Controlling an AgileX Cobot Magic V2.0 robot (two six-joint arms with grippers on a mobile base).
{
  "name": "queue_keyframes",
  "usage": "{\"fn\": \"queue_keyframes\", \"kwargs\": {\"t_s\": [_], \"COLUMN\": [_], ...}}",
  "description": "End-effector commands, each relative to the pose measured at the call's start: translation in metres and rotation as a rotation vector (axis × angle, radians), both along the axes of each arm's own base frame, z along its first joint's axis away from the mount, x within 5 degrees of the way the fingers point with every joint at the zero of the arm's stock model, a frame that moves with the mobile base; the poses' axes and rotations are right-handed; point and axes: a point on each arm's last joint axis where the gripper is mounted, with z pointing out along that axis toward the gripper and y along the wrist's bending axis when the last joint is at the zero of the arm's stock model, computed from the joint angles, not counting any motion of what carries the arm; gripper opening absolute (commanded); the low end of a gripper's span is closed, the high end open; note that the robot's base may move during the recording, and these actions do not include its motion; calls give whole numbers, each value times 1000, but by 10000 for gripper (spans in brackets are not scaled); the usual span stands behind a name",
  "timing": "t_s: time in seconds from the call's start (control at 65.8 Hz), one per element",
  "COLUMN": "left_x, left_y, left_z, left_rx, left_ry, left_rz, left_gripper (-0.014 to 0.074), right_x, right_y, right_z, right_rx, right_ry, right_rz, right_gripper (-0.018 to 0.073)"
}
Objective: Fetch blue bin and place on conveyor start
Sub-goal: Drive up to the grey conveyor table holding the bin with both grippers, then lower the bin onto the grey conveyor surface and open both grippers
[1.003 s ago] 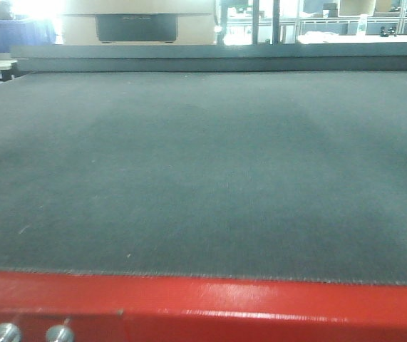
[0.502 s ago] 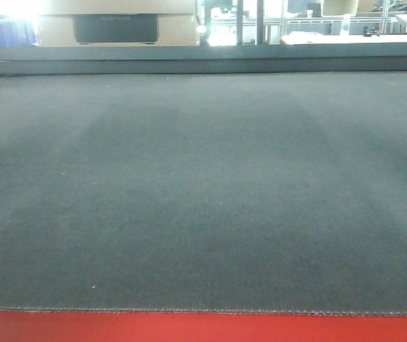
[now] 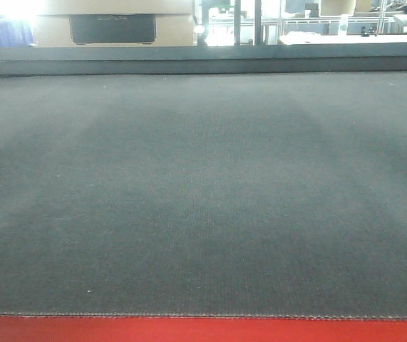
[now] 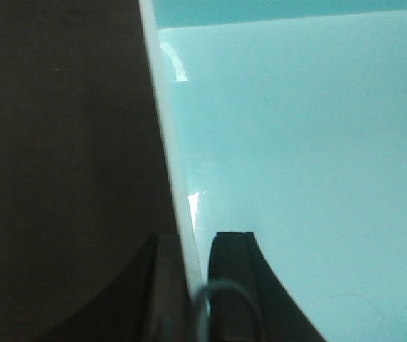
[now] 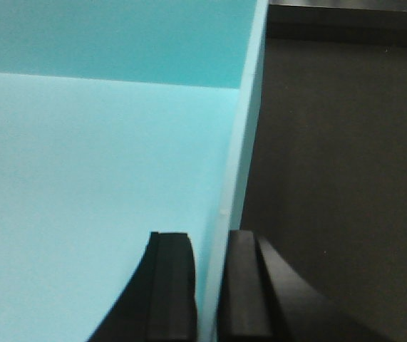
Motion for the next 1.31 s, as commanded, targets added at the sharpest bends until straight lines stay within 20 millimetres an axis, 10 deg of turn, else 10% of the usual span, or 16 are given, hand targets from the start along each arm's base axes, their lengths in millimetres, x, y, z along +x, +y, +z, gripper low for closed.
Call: {"fn": "queue_keyframes", "kwargs": {"t_s": [0.0, 0.699, 1.292], "left_x": [-3, 1, 26], "left_y": [5, 6, -7], "left_z": [8, -3, -172], "left_rx": [18, 60, 205], "left_ry": [-50, -16, 164], "left_rz": [8, 21, -70], "left_gripper": [-111, -111, -111], "right_x": [-4, 0, 58], "right_y": [-2, 5, 9], "right_z": [12, -10, -165], "right_rx": [-13, 18, -13], "right_ry": [-81, 87, 442], "right_rz": [-3, 43, -1], "right_gripper": [-153, -153, -150]}}
